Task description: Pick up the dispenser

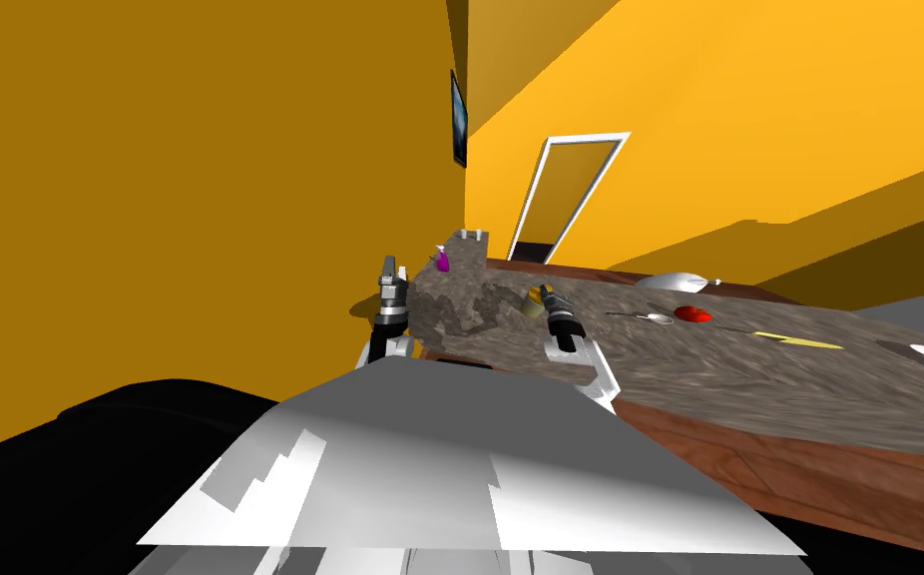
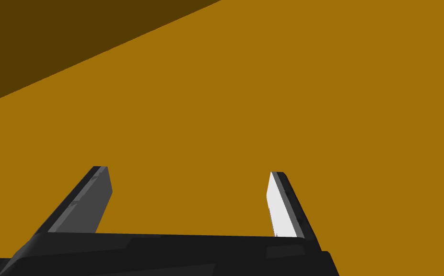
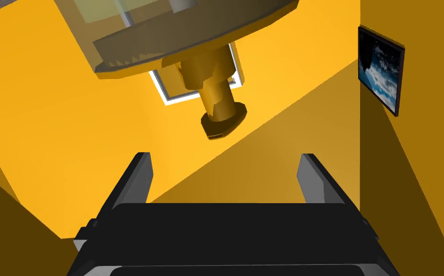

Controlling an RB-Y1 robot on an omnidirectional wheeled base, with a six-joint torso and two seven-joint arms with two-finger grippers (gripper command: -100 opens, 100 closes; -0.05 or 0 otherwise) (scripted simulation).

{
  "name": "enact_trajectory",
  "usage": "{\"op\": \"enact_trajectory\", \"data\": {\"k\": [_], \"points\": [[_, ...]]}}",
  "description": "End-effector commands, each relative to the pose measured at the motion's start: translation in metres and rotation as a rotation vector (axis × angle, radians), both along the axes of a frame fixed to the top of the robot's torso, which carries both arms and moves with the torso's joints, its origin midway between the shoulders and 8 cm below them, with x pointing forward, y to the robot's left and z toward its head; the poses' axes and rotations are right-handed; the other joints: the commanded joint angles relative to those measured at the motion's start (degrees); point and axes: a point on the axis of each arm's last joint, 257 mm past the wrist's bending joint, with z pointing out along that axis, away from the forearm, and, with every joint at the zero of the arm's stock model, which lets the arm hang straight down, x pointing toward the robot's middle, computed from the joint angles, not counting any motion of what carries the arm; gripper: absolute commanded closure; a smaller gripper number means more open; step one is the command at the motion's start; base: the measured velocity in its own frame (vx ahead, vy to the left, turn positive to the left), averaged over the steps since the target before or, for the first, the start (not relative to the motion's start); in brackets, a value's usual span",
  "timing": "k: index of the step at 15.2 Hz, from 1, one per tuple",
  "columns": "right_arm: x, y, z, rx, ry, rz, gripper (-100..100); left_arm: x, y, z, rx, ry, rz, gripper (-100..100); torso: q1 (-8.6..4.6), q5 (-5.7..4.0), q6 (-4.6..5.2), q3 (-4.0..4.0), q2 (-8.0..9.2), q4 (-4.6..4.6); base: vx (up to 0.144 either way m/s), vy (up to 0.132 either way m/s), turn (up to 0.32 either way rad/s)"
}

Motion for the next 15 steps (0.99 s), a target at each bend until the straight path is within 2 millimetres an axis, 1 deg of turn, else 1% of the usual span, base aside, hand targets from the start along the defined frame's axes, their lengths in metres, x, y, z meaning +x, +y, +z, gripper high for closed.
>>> {"op": "enact_trajectory", "data": {"k": [1, 2, 4, 5, 6, 7, 8, 9, 10, 11, 12, 13, 14, 15], "points": [[-0.001, -0.012, -0.007, -0.035, 0.037, -0.043, -100, 0.000, 0.000, 0.000, 0.000, 0.000, 0.000, 0, 0.00, 0.00, 0.00, 0.00, 0.00, 0.00, 0.032, 0.072, 0.045], [0.000, -0.021, -0.010, -0.078, 0.059, -0.071, -100, 0.000, 0.000, 0.000, 0.000, 0.000, 0.000, 0, 0.02, 0.00, 0.00, 0.00, 0.00, 0.00, 0.025, 0.070, 0.048], [-0.001, -0.025, -0.012, -0.075, 0.071, -0.084, -100, 0.000, 0.000, 0.000, 0.000, 0.000, 0.000, 0, 0.02, 0.01, 0.01, 0.01, 0.02, 0.00, 0.023, 0.059, 0.023], [-0.002, -0.036, -0.017, -0.113, 0.102, -0.121, -100, 0.000, 0.000, 0.000, 0.000, 0.000, 0.000, 0, -0.02, 0.00, 0.02, 0.02, 0.04, 0.01, 0.026, 0.055, 0.040], [-0.003, -0.037, -0.017, -0.113, 0.104, -0.124, -100, 0.000, 0.000, 0.000, 0.000, 0.000, 0.000, 0, -0.03, -0.01, 0.01, 0.02, 0.03, 0.01, 0.027, 0.054, 0.043], [-0.003, -0.047, -0.020, -0.150, 0.131, -0.156, -100, 0.000, 0.000, 0.000, 0.000, 0.000, 0.000, 0, -0.04, 0.00, 0.01, 0.02, 0.03, 0.01, 0.027, 0.060, 0.042], [-0.004, -0.048, -0.022, -0.148, 0.136, -0.163, -100, 0.000, 0.000, 0.000, 0.000, 0.000, 0.000, 0, -0.02, 0.00, 0.00, 0.01, 0.03, 0.01, 0.029, 0.059, 0.037], [-0.006, -0.059, -0.025, -0.183, 0.164, -0.197, -100, 0.000, 0.000, 0.000, 0.000, 0.000, 0.000, 0, -0.03, 0.00, 0.01, 0.01, 0.02, 0.00, 0.037, 0.060, 0.049], [-0.006, -0.059, -0.026, -0.182, 0.167, -0.200, -100, 0.000, 0.000, 0.000, 0.000, 0.000, 0.000, 0, -0.02, 0.00, 0.01, 0.00, 0.01, 0.00, 0.035, 0.063, 0.044], [-0.008, -0.069, -0.028, -0.214, 0.194, -0.233, -100, 0.000, 0.000, 0.000, 0.000, 0.000, 0.000, 0, -0.01, 0.00, 0.01, 0.00, 0.00, 0.00, 0.030, 0.071, 0.045], [-0.009, -0.070, -0.029, -0.213, 0.196, -0.236, -100, 0.000, 0.000, 0.000, 0.000, 0.000, 0.000, 0, 0.01, 0.00, 0.01, 0.00, 0.01, 0.00, 0.023, 0.067, 0.033], [-0.011, -0.079, -0.031, -0.243, 0.221, -0.267, -100, 0.000, 0.000, 0.000, 0.000, 0.000, 0.000, 0, 0.01, 0.01, 0.01, 0.01, 0.03, 0.00, 0.021, 0.063, 0.041], [-0.012, -0.080, -0.032, -0.242, 0.224, -0.270, -100, 0.000, 0.000, 0.000, 0.000, 0.000, 0.000, 0, 0.01, 0.01, 0.01, 0.02, 0.04, 0.01, 0.021, 0.059, 0.035], [-0.015, -0.089, -0.034, -0.268, 0.250, -0.302, -100, 0.000, 0.000, 0.000, 0.000, 0.000, 0.000, 0, 0.00, 0.00, 0.01, 0.02, 0.05, 0.01, 0.022, 0.065, 0.033]]}}
